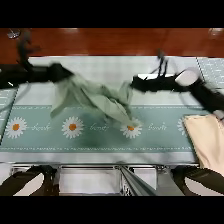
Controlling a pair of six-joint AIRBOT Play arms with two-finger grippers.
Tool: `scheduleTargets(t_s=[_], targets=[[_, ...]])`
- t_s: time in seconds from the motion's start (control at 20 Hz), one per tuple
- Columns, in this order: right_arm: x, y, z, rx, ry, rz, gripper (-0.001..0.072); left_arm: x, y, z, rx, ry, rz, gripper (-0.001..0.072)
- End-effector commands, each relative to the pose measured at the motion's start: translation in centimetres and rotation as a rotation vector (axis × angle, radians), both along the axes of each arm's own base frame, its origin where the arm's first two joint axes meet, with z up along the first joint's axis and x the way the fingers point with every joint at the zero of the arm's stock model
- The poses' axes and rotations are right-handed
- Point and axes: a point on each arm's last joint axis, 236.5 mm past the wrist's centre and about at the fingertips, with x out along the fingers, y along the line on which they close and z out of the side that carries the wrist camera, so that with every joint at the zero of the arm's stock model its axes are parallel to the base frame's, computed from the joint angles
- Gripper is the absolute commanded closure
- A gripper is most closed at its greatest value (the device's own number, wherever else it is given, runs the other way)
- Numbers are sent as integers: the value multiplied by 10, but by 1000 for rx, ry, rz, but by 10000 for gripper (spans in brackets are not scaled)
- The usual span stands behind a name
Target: Fold the shirts.
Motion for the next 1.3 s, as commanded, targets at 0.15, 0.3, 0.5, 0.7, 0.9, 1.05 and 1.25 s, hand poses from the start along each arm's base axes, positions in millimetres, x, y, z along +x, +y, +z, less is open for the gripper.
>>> scheduleTargets(t_s=[0.15,0.3,0.5,0.7,0.9,1.05,1.25], targets=[[-86,-100,316,-237,-722,-125,691,-26,83,223,171,-506,246,681],[-172,-127,344,-309,-810,-155,690,-82,112,261,307,-635,361,681],[-248,-153,336,-341,-780,-200,690,-150,128,259,496,-648,426,681],[-269,-155,264,-360,-518,-163,690,-173,135,213,553,-569,437,681],[-238,-142,148,-347,-220,-122,690,-137,126,88,471,-286,331,681],[-195,-138,58,-342,-71,-152,690,-97,124,5,369,-138,321,680],[-126,-154,-42,-372,56,-302,689,-36,120,-68,346,-5,295,681]])
